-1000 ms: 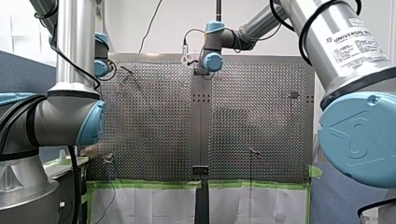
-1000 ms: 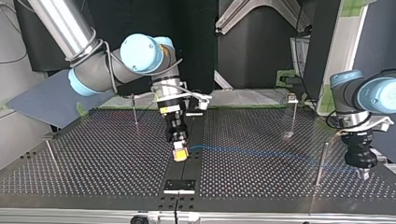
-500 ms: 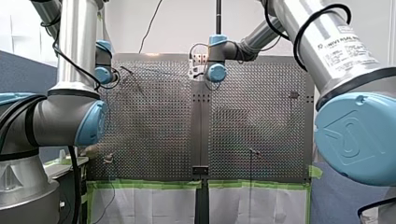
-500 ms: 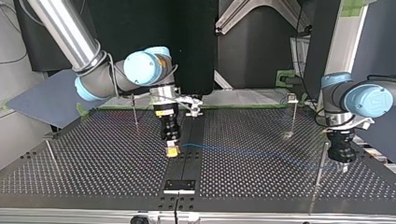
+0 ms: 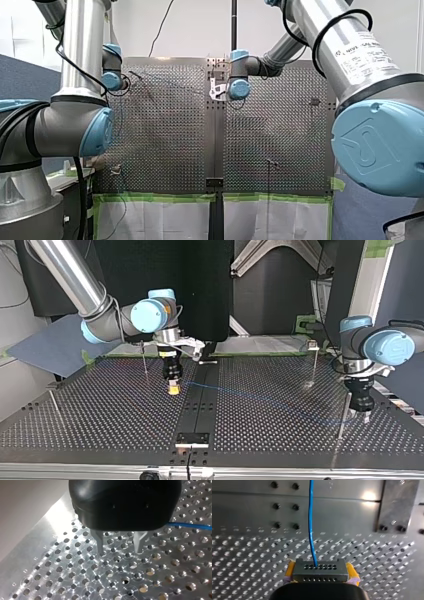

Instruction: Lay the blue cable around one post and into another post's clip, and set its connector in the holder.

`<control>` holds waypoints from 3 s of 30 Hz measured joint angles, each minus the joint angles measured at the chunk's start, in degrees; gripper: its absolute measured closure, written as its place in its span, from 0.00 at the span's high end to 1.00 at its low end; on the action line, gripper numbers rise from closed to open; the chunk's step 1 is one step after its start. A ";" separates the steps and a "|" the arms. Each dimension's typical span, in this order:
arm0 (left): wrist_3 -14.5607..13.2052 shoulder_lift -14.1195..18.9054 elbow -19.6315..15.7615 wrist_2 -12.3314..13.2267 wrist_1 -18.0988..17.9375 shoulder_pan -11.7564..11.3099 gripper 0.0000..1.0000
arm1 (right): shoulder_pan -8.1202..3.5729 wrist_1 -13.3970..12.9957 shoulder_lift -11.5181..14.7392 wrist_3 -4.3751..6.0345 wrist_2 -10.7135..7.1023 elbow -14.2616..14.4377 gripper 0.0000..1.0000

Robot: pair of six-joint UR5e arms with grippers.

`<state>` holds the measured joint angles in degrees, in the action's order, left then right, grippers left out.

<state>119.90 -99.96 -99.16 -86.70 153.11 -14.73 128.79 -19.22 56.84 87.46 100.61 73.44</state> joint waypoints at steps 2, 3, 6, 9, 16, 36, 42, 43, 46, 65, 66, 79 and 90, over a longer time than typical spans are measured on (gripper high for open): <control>-0.01 0.00 -0.02 -0.38 0.43 0.09 0.99 | -0.19 -0.95 0.00 0.81 0.07 1.00 0.00; -0.01 0.00 -0.02 -0.65 0.70 0.16 0.99 | -0.23 -1.37 0.00 1.18 0.16 1.44 0.00; -0.06 0.01 -0.03 -1.27 1.43 0.36 0.99 | -0.31 -2.75 -0.02 2.46 0.70 2.84 0.00; -0.13 0.02 -0.04 -1.55 1.85 0.62 0.99 | -0.37 -4.26 -0.02 3.51 1.39 4.36 0.00; -0.15 0.01 -0.05 -1.49 2.03 1.14 0.99 | -1.63 -7.73 -0.02 4.49 4.22 7.82 0.00; -0.13 0.01 -0.05 -2.20 2.29 1.83 0.99 | -11.78 -18.45 -2.65 7.56 4.02 18.55 0.00; -0.19 0.04 -0.04 -2.40 2.29 1.85 0.99 | -14.98 -21.66 -5.80 8.14 3.86 21.76 0.00; -0.19 0.05 -0.05 -2.44 2.29 1.85 0.99 | -15.43 -22.11 -6.24 8.17 3.85 22.20 0.00; -0.19 0.03 -0.05 -2.51 2.29 1.87 0.99 | -16.94 -23.62 -7.75 8.21 3.78 23.71 0.00; -0.19 0.05 -0.05 -2.81 2.30 1.91 0.99 | -27.01 -33.80 -17.94 8.50 2.68 33.90 0.00; -0.20 0.04 -0.05 -2.81 2.29 1.91 0.99 | -27.39 -34.37 -18.50 8.47 2.50 34.46 0.00; -0.19 0.03 -0.05 -2.81 2.29 2.08 0.99 | -29.57 -41.64 -21.12 7.95 -1.59 41.61 0.00; -0.34 0.05 -0.04 -2.88 2.29 2.24 0.99 | -32.20 -47.12 -21.21 9.82 -6.74 40.51 0.00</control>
<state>119.56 -99.91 -99.20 -89.58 155.40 -12.49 96.59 -66.34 35.63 97.28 93.86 113.95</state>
